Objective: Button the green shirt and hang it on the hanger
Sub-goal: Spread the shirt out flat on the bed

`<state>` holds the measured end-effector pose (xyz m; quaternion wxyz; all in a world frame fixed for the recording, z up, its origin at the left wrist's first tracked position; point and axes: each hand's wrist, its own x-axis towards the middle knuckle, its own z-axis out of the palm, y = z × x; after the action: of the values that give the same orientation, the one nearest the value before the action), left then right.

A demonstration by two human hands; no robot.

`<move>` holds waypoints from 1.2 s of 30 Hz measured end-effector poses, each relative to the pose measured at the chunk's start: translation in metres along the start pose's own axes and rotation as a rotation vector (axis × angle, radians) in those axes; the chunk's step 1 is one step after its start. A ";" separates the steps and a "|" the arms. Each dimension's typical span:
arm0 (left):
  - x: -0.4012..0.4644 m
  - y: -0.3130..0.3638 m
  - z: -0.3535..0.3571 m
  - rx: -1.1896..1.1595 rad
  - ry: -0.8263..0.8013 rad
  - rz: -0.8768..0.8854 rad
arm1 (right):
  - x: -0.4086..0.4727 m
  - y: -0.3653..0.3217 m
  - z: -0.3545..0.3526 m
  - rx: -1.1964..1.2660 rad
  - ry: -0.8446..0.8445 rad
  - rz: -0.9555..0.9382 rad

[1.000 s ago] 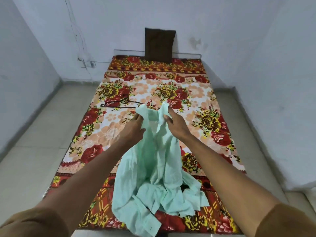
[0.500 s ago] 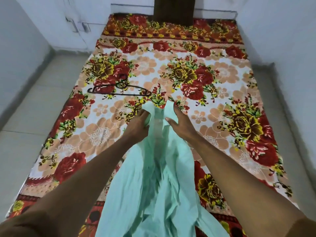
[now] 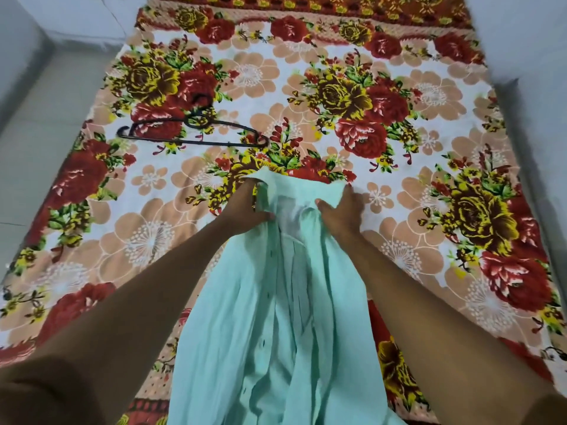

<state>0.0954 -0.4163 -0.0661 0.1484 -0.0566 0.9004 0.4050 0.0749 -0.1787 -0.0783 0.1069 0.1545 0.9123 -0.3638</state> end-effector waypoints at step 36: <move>-0.133 -0.085 -0.035 -0.400 0.453 -0.491 | -0.103 -0.035 0.103 -0.247 0.044 -0.232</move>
<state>0.2327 -0.5010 -0.0630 0.0244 -0.3860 0.7733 0.5024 0.1663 -0.2955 -0.0982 0.0626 0.0420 0.9639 -0.2556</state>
